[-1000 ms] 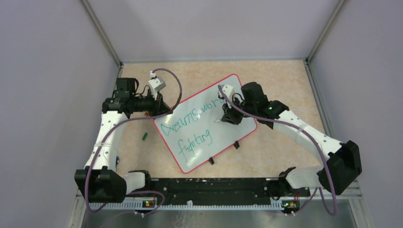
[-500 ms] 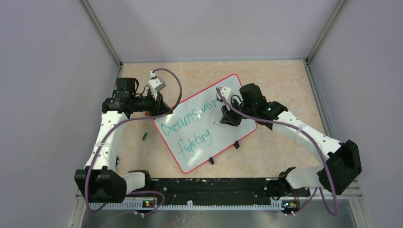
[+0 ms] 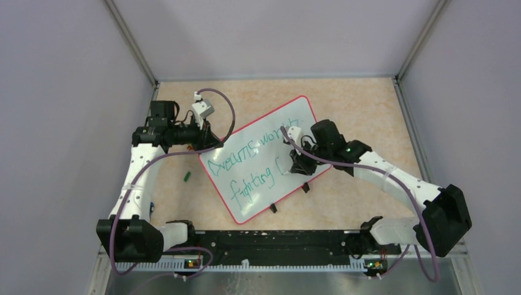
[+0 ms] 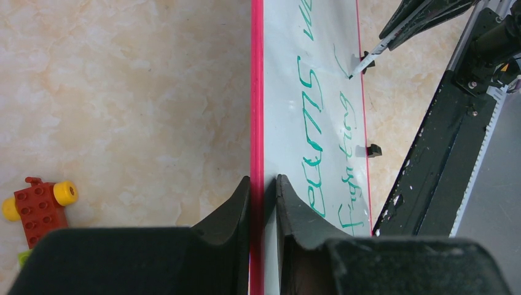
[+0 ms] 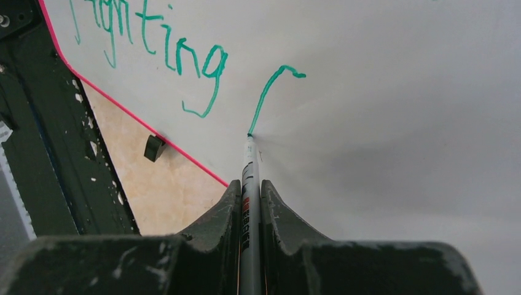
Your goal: Write a sentence on the whiteboard
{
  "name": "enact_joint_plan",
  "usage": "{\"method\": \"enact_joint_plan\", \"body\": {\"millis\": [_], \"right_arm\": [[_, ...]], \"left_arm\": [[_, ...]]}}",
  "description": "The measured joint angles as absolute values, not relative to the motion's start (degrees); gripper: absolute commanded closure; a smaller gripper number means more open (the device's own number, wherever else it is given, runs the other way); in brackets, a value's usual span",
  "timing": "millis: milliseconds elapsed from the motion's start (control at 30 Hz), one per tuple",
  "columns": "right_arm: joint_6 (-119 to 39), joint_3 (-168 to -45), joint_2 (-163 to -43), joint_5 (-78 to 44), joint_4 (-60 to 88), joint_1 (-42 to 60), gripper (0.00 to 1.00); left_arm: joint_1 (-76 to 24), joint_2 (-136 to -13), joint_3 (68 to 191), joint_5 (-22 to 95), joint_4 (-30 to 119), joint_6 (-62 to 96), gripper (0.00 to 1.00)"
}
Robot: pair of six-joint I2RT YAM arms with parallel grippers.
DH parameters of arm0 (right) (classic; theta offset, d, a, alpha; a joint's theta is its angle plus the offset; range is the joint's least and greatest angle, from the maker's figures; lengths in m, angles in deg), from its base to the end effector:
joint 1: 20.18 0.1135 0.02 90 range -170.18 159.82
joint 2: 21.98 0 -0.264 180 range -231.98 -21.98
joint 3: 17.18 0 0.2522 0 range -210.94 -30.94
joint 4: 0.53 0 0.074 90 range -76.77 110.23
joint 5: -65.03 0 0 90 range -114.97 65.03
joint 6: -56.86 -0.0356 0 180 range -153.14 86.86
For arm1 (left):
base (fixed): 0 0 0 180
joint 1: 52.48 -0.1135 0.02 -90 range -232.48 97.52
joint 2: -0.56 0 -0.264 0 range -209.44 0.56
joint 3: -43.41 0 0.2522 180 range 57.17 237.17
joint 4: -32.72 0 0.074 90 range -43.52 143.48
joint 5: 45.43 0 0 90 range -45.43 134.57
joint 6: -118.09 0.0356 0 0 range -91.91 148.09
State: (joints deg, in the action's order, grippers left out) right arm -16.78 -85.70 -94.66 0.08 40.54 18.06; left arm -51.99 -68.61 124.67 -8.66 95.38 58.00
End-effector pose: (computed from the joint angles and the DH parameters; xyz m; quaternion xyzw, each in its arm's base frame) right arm 0.2010 0.1776 0.2718 -0.4874 0.7642 0.2674 0.3270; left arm 0.2330 -0.0305 0.3394 0.3665 0.7726 -0.3313 0.3988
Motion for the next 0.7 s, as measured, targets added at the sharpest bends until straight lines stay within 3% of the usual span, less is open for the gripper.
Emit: {"method": "enact_joint_plan", "body": {"millis": [400, 700], "right_arm": [[-17.31, -82.38, -94.25, 1.2, 40.72, 19.04, 1.0], [-18.29, -86.95, -94.9, 1.88, 38.53, 20.29, 1.0]], "left_arm": [[-51.99, -68.61, 124.67, -8.69, 95.36, 58.0, 1.0], [-51.99, -68.61, 124.67, -8.71, 95.38, 58.0, 1.0]]}}
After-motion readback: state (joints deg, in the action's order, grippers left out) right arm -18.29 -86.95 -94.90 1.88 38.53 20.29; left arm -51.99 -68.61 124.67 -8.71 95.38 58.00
